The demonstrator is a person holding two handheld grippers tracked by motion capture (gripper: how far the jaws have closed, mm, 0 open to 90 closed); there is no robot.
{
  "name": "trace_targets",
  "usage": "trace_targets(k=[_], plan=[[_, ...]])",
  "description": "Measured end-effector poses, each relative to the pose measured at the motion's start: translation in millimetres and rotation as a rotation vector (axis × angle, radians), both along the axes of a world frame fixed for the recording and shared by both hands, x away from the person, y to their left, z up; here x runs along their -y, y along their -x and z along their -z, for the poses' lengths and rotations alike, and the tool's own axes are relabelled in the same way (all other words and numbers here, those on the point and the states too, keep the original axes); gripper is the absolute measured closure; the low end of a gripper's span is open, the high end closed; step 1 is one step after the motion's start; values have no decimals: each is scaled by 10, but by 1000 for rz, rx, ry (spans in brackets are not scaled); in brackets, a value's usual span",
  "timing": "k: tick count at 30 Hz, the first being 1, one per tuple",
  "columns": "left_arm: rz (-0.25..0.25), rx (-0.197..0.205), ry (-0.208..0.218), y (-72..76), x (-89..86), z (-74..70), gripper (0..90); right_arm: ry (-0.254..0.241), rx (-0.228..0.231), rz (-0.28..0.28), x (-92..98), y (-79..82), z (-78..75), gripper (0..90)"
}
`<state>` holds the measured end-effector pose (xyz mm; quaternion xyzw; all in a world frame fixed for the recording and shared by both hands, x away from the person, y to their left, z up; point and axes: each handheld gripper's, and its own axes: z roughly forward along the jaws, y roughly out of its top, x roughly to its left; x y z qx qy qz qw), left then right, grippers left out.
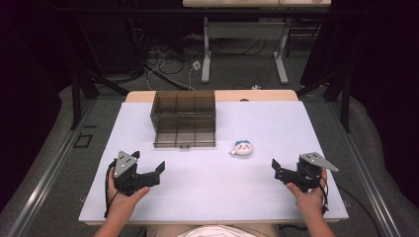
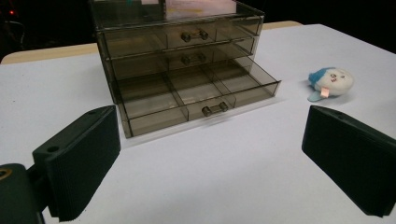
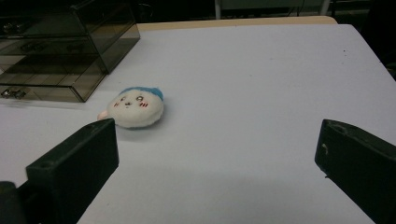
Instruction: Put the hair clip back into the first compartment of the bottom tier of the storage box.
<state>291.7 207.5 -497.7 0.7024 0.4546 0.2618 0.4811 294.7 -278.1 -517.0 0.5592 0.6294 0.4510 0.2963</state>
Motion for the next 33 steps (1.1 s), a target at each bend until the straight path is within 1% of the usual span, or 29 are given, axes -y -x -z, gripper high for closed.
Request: trace_targets(k=[2,3,4,5,6,8,10,12,13,14,16,17,18,20,22,24,27,28,33], plan=[[0,4,-9,-24,26,-16,45,-2,-4,4,-14,-10,4,0],[-2,6,-6,-34,45,-21,45,2,-1,7,-17,-16,8,0],[2,5,-16,-43,55,-26,45,3,-6,5,-21,-19,7,0],[3,2,-16,-50,74,-28,45,6,-10,0,-33,-26,4,0],[9,2,-27,-58,87,-33,45,13,-8,4,-38,-33,9,0],[16,-4,-23,-70,130,-35,45,17,-13,1,-45,-36,12,0],[21,-4,-34,-85,169,-47,45,17,-17,-1,-51,-34,10,0],[29,-7,-29,-96,216,-65,45,18,-17,-1,-64,-30,15,0],[32,-2,-35,-103,233,-77,45,18,-17,-1,-64,-30,15,0],[35,1,-33,-109,255,-87,45,26,-25,-1,-67,-20,12,0],[40,4,-29,-124,299,-104,45,19,-19,3,-75,-15,16,0],[40,5,-35,-131,315,-115,45,19,-19,3,-74,-13,16,0],[42,3,-26,-140,338,-120,45,19,-19,3,-74,-13,16,0],[47,2,-29,-159,379,-135,45,16,-20,9,-74,-13,19,0],[56,-1,-23,-176,428,-147,46,24,-21,9,-62,-18,23,0],[61,2,-35,-192,477,-160,47,17,-15,10,-65,-22,26,0],[67,1,-41,-214,557,-173,56,22,-23,7,-67,-18,20,0],[71,-2,-40,-223,585,-178,57,13,-24,10,-83,-15,19,0],[93,-4,-49,-277,715,-207,63,24,-24,-1,-83,-15,21,0]])
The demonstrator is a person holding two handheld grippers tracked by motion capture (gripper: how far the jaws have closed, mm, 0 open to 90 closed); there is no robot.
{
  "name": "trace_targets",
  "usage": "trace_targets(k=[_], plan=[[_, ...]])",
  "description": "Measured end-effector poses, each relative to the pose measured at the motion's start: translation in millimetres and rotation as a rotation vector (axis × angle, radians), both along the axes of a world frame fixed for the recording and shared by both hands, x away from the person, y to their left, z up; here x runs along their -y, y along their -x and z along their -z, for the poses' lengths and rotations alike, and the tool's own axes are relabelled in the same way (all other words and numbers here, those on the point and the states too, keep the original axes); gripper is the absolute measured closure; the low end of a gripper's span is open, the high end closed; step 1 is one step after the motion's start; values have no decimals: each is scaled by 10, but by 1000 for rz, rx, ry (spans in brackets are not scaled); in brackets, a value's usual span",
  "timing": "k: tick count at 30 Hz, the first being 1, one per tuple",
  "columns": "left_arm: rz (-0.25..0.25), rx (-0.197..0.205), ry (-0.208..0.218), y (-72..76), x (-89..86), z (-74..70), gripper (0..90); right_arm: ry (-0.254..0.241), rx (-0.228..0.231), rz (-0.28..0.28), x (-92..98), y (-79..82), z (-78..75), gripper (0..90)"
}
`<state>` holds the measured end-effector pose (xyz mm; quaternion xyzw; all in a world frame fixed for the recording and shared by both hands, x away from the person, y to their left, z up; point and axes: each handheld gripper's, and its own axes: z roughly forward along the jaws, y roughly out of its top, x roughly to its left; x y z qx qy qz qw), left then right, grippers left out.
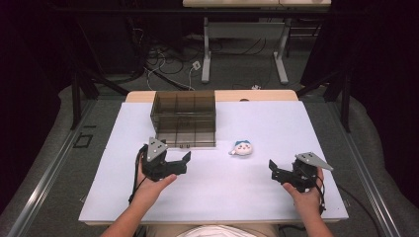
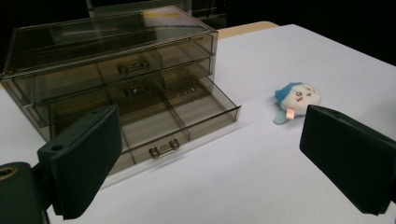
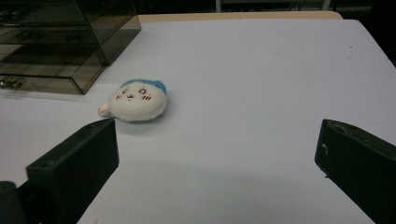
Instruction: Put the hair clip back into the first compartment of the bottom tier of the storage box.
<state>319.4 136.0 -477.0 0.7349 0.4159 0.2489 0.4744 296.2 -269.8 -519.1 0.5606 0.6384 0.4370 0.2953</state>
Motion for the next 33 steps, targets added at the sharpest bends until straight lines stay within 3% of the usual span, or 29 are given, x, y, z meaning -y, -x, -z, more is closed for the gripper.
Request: trace_targets(k=[10,19,25,33], plan=[[29,-24,-17,-102,194,-10,81,-3,-1,5,12,-5,7,0],[23,-62,7,-218,196,-34,95,-5,-9,3,10,-5,9,6],[22,-66,20,-288,213,-102,104,-5,-13,-2,9,-12,15,20],[25,-71,-7,-364,253,-145,116,-9,-21,-13,1,-25,27,59]])
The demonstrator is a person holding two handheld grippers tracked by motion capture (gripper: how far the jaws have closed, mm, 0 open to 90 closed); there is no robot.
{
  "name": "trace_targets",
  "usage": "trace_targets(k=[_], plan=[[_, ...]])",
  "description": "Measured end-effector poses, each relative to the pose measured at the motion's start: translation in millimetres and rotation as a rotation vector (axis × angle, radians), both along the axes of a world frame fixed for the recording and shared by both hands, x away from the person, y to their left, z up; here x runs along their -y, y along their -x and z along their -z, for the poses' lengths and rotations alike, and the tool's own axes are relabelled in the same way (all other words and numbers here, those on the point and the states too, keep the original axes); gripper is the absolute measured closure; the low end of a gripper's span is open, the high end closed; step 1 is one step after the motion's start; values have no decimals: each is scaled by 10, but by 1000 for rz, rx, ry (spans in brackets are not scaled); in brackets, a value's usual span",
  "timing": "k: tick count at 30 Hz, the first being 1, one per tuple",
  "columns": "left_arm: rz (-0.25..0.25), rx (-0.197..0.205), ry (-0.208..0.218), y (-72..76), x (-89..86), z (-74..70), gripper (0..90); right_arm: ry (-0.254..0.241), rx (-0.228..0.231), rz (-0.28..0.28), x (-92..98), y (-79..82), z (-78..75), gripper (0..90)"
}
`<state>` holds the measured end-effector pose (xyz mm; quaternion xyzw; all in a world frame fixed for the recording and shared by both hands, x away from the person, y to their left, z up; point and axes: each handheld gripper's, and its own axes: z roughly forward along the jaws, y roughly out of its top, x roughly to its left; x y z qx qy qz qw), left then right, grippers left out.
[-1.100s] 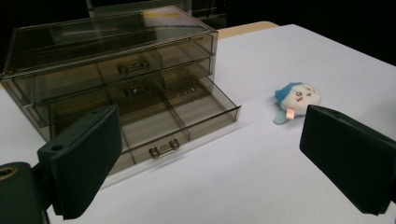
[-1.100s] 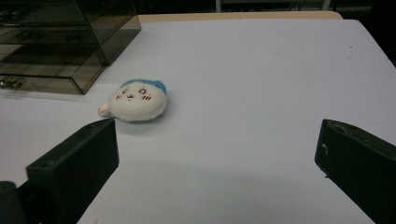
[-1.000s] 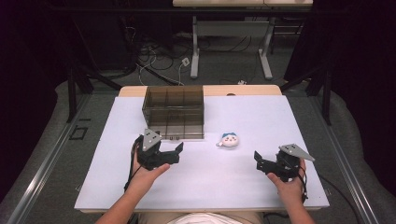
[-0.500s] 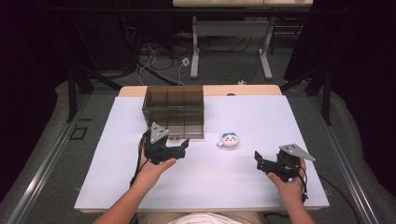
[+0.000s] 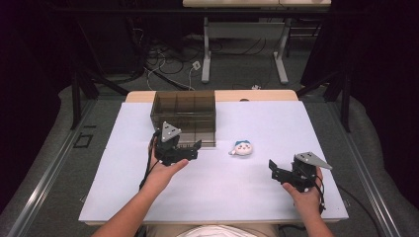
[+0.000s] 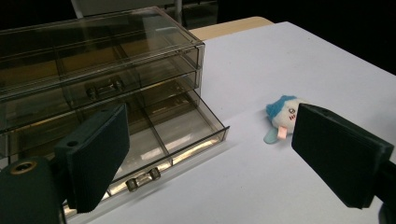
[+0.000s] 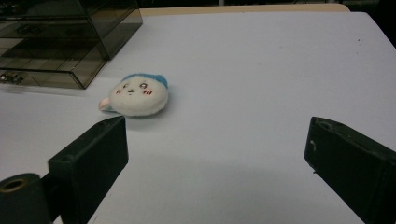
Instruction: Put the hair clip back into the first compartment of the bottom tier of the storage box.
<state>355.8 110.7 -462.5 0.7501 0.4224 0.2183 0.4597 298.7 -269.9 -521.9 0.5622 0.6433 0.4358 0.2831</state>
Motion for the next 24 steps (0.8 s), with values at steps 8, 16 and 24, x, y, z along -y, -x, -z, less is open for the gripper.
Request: trace_targets(k=[8,16,24], plan=[[-12,-16,-3,-75,23,0,122,10,-4,-1,15,-28,12,70],[-22,-13,-1,-110,29,-47,127,5,-3,-9,-8,-42,23,93],[-25,-31,-1,-183,48,-32,150,1,-11,0,-1,-39,27,109]])
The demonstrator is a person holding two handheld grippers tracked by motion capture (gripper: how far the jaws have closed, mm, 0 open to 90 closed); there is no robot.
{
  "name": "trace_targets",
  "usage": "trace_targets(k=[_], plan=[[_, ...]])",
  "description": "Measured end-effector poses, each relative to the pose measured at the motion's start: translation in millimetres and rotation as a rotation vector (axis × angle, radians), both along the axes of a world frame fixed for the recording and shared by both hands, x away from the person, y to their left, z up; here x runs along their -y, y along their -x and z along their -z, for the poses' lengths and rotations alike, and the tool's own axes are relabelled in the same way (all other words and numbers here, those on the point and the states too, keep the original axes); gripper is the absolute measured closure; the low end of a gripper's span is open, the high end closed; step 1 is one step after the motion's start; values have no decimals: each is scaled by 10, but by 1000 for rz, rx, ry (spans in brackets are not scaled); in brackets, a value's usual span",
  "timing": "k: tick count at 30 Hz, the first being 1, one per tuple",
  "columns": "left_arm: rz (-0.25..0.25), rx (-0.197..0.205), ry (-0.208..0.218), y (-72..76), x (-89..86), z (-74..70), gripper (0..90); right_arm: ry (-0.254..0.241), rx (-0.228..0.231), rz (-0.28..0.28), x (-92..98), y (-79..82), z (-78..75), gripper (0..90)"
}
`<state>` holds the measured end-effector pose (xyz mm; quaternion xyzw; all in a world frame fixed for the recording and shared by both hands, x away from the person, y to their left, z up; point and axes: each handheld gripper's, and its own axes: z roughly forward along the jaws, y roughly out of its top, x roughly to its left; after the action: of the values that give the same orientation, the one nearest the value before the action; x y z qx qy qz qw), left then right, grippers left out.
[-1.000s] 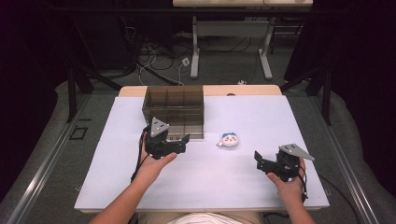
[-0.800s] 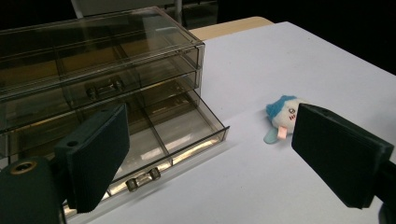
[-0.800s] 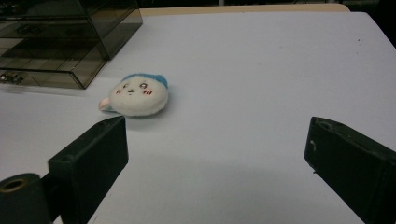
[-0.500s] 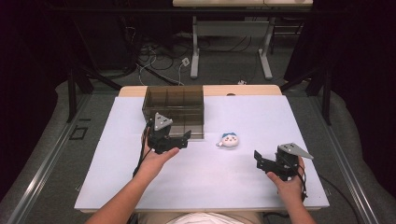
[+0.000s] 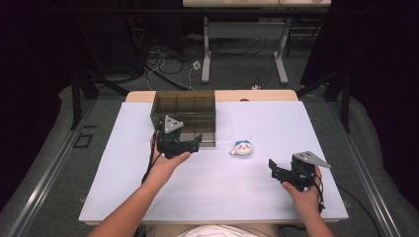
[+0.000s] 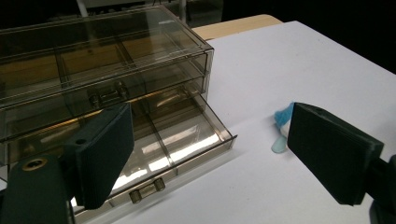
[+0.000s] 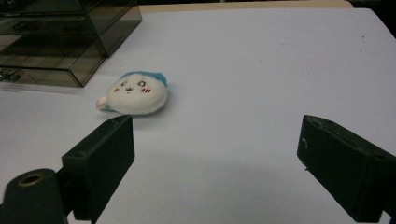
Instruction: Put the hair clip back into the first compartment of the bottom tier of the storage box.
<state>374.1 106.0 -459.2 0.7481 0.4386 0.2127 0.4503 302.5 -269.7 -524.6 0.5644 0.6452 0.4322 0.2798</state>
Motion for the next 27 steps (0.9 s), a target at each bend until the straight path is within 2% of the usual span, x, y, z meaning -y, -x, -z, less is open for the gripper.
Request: trace_targets(k=[8,13,15,16,20,21,27], plan=[[-9,-9,-3,-47,7,-7,159,-4,3,-1,-3,-14,13,131],[-12,-11,2,-58,5,-18,162,0,-13,-4,9,-13,11,147],[-12,-10,0,-60,8,-7,162,-17,-7,-7,6,-26,24,149],[-11,-13,1,-60,12,-1,163,-11,-25,-11,17,-25,21,150],[-9,-19,-4,-58,27,26,163,-32,-43,-16,31,-53,48,152],[-12,-12,-1,-60,34,40,163,-34,-57,-19,38,-59,52,153],[-6,-28,-9,-51,45,102,166,-60,-102,-25,55,-112,99,156]])
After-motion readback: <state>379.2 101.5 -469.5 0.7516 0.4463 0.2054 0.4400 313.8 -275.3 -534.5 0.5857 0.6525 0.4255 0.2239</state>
